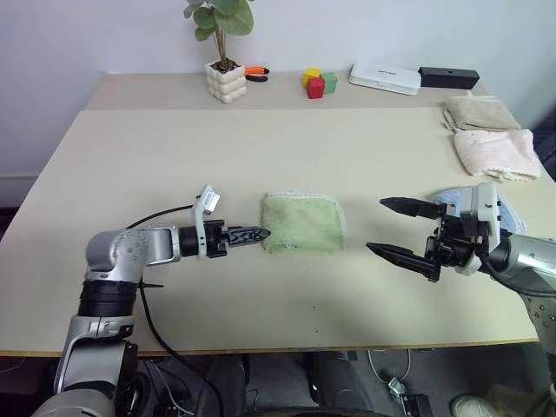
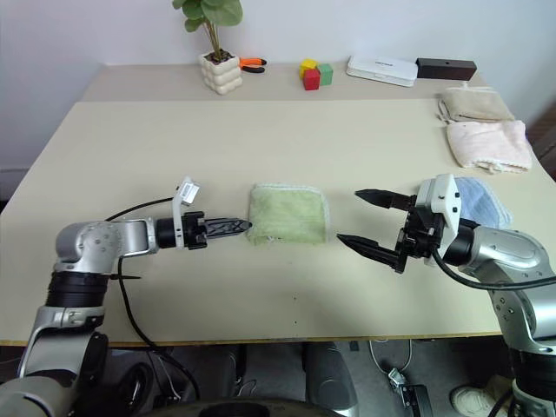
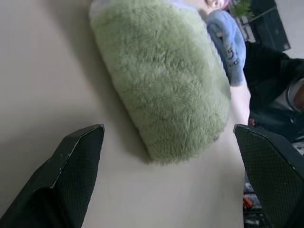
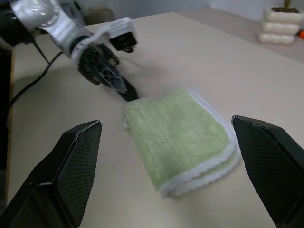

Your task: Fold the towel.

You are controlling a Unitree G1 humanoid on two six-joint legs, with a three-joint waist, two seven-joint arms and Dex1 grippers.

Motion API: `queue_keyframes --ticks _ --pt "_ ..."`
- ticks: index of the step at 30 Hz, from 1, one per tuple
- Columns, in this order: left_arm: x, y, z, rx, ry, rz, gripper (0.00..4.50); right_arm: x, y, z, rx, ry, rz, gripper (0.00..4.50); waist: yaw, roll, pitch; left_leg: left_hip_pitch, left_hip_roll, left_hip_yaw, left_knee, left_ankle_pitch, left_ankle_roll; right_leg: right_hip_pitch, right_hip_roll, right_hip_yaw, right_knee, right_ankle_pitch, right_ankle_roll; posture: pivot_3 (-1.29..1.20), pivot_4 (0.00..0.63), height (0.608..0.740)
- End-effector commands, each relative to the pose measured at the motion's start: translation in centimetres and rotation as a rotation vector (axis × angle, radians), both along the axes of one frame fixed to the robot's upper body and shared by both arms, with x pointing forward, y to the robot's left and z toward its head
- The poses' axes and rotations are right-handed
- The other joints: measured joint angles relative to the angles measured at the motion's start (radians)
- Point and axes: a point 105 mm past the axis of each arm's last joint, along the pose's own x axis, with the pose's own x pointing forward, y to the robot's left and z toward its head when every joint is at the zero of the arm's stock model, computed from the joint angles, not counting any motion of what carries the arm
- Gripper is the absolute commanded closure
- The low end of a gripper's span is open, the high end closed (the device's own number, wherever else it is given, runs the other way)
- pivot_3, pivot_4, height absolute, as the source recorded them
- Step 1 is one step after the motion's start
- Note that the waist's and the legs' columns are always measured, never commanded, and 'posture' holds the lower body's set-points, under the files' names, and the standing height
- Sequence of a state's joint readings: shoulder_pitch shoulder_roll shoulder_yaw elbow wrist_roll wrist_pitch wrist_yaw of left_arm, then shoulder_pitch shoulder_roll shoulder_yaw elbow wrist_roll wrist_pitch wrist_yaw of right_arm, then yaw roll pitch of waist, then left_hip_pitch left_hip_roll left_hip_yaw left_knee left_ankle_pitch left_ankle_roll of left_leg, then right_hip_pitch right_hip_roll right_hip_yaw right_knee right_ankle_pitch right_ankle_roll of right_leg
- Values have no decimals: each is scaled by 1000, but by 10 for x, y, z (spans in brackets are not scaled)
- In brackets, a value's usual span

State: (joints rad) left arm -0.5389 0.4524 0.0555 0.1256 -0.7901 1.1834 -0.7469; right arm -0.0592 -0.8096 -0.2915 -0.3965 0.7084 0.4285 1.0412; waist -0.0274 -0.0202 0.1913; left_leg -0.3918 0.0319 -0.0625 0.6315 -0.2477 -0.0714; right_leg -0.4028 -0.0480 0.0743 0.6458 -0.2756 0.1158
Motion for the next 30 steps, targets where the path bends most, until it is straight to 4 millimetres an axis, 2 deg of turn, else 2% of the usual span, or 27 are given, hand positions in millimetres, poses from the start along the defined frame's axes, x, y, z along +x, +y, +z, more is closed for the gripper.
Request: queue_keyframes --ticks 1,5,9,11,14,15,16,19,21,23,26,28,30 --pt "7 -15 -9 -7 14 -32 2 1 5 11 3 -72 -13 34 10 0 0 0 0 0 0 0 0 0 0 0 0 0 0 0 150 740" --pt "9 -38 -11 -76 63 -74 2 4 7 9 2 -73 -27 34 17 0 0 0 0 0 0 0 0 0 0 0 -1 0 0 0 150 740" --pt "12 -57 -40 22 72 -72 2 9 5 12 12 -89 -62 34 19 1 -1 0 -1 0 1 0 0 1 -1 0 -1 0 0 0 150 740" --pt "9 -68 -39 -18 100 -99 2 10 5 12 13 -94 -72 34 21 3 -2 2 -1 -1 1 0 0 6 -1 0 -3 0 0 0 150 740" --pt "8 -79 -32 -64 121 -118 802 11 5 11 9 -88 -77 0 20 3 -2 3 -1 -2 1 0 0 9 0 0 -6 0 -1 0 150 740" --pt "8 -81 -30 -70 126 -119 1429 11 5 12 8 -91 -82 0 19 3 -2 2 -2 -2 0 0 0 9 0 0 -8 0 0 0 150 740" --pt "9 -82 -30 -71 130 -120 1758 12 5 12 10 -91 -86 0 19 3 -2 1 -2 -3 0 0 0 9 0 0 -9 0 0 0 150 740" --pt "13 -82 -27 -82 142 -108 3430 13 4 12 9 -93 -93 0 18 3 -2 0 -2 -3 -1 0 0 9 0 0 -13 2 3 0 150 740" --pt "13 -83 -22 -106 157 -112 4361 14 4 12 8 -95 -94 0 20 3 -2 0 -2 -3 -1 0 0 9 0 0 -13 2 4 0 150 740" --pt "11 -82 -18 -123 159 -124 4441 14 4 12 6 -96 -94 0 14 3 -2 1 -2 -3 0 0 0 11 0 0 -12 2 4 0 150 740" --pt "20 -73 -14 -131 130 -59 4441 10 2 6 -21 -59 -67 0 12 3 -2 1 -2 -3 0 0 0 10 0 0 -12 2 4 0 150 740" --pt "37 -53 -7 -137 69 68 4441 8 -2 6 -19 -45 -63 0 12 3 -2 1 -2 -4 -1 0 0 10 0 0 -12 2 4 0 150 740" --pt "53 -24 3 -138 -9 216 4441 10 -4 11 4 -57 -73 0 6 3 -2 1 -2 -4 0 0 0 10 1 0 -12 2 4 0 150 740"
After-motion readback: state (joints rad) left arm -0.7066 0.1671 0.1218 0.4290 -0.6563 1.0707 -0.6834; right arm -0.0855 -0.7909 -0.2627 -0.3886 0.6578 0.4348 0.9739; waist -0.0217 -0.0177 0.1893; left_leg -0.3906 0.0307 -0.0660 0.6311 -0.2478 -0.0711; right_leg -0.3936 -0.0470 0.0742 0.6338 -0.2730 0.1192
